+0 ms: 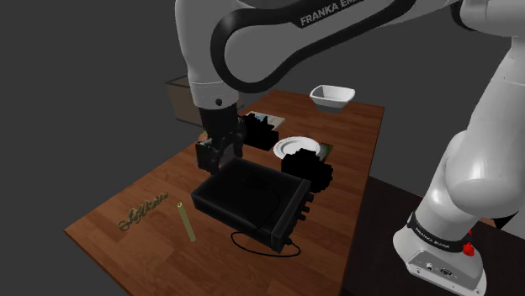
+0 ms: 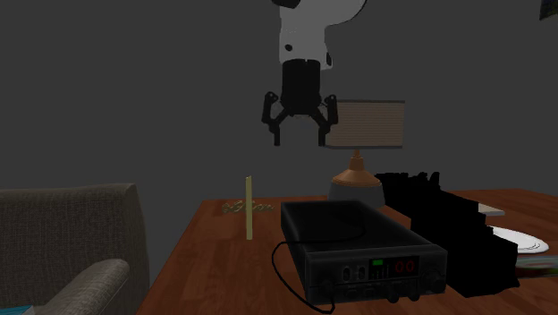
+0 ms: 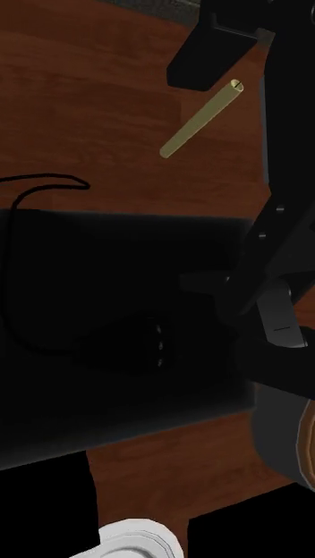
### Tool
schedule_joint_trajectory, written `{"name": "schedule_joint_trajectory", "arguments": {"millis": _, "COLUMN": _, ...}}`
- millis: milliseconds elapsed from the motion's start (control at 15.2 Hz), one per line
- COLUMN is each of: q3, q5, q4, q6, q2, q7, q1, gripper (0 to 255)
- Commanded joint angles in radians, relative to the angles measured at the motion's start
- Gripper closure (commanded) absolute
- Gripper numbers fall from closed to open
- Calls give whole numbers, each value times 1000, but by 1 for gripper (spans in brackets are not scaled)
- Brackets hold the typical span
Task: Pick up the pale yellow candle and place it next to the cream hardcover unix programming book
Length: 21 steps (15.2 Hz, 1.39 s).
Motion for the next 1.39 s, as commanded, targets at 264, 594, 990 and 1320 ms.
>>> {"name": "schedule_joint_trajectory", "arguments": {"millis": 264, "q3": 23, "q5": -155, "q4": 231, "q6": -8, "q2": 271, "q7": 152, "q1": 90, "gripper": 0}}
{"name": "schedule_joint_trajectory", "arguments": {"millis": 594, "q3": -3, "q5": -263, "q4": 480, "q6": -60, "q2": 498, "q7": 232, "q1": 207, "gripper": 0}}
{"name": "schedule_joint_trajectory", "arguments": {"millis": 990, "q3": -11, "q5": -273, "q4": 437, "q6": -1, "q2": 516, "q7": 240, "q1": 209, "gripper": 0}}
{"name": "schedule_joint_trajectory", "arguments": {"millis": 1320, "q3": -14, "q5": -278, "q4": 415, "q6": 28, "q2": 524, "q7": 244, "q1": 208, "gripper": 0}}
